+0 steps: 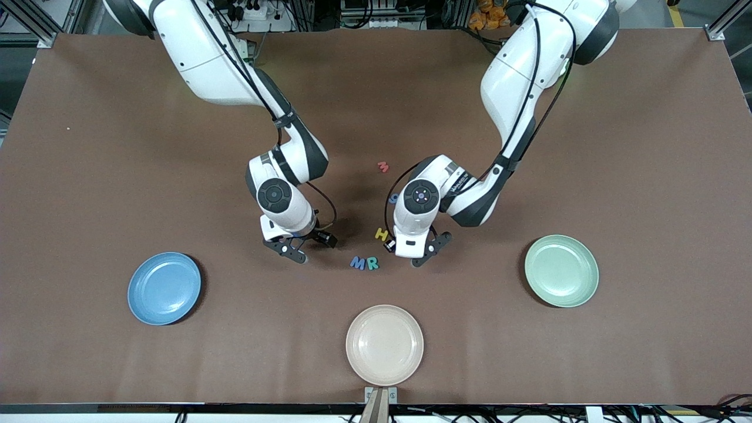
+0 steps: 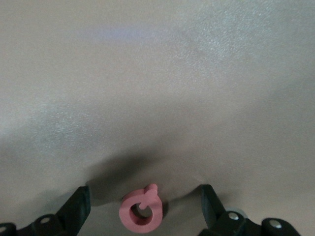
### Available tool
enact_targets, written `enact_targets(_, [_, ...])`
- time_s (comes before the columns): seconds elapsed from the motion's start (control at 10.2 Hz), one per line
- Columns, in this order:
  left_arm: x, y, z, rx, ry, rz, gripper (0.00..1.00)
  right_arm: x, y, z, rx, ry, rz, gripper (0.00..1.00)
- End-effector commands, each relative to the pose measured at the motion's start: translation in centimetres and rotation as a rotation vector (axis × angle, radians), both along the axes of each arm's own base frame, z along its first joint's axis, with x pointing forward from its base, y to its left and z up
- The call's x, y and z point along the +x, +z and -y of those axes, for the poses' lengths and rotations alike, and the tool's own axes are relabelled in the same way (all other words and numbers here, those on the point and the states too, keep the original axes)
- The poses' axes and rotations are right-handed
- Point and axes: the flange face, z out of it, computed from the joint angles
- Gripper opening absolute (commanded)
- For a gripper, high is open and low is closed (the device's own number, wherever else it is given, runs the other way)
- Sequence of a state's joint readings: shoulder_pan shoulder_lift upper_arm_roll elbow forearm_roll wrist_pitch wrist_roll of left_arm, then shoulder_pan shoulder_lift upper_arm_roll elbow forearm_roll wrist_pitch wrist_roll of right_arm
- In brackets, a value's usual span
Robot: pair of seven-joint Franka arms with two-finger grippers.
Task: Sort uppercase to blue plate, lowercase to green plate
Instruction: 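Place the m in the green plate while the right gripper drops a in blue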
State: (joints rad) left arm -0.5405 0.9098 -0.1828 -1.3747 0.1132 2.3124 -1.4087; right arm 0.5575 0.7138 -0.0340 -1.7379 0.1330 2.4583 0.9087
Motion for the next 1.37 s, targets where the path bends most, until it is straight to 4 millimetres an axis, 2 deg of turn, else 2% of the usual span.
enact_targets(0.0, [-0.2,-1.5,0.0,0.012,0.004,-0.004,0.00,-0.7,0.1,-0.5,0.001,-0.010,-0.012,1.00])
enact_targets(0.1, [0.3,-0.9,-0.5,0.011,0.011,0.003,0.00,-0.8,0.0,-0.5,0.001,-0.010,-0.012,1.00])
enact_targets(0.2, [1.5,-0.2,-1.8,0.015,0.023,0.017,0.00,-0.9,-0.1,-0.6,0.001,-0.014,-0.010,1.00])
enact_targets(0.29, [3.2,1.5,-3.7,0.007,0.053,0.030,0.00,-1.0,-0.1,-0.7,0.001,-0.012,-0.010,0.95])
enact_targets(0.49, [6.2,5.1,-8.8,0.012,0.011,0.036,0.00,-1.0,-0.1,-0.7,0.003,-0.012,-0.007,0.29])
enact_targets(0.59, [7.8,6.6,-11.6,0.018,-0.023,0.042,0.00,-1.0,-0.1,-0.7,0.003,-0.012,-0.007,0.12])
enact_targets(0.68, [9.5,8.1,-14.7,0.018,-0.064,0.061,0.00,-1.0,0.0,-0.9,0.004,-0.009,-0.004,0.00])
enact_targets(0.88, [11.9,10.0,-20.3,0.026,-0.138,0.081,0.00,-1.0,0.2,-1.0,0.006,-0.006,-0.001,0.00])
enact_targets(0.98, [12.3,11.0,-22.9,0.046,-0.195,0.051,0.00,-1.1,0.4,-1.1,0.006,-0.005,-0.002,0.00])
enact_targets(1.08, [12.4,12.2,-25.5,0.065,-0.258,0.012,0.00,-1.1,0.8,-1.1,0.006,-0.002,-0.005,0.00])
enact_targets(1.17, [12.1,12.7,-27.8,0.078,-0.309,-0.033,0.00,-1.0,1.6,-1.1,0.009,0.005,-0.003,0.00])
enact_targets(1.27, [11.6,12.6,-29.4,0.083,-0.346,-0.055,0.00,-0.5,2.6,-0.5,0.008,0.009,-0.004,0.00])
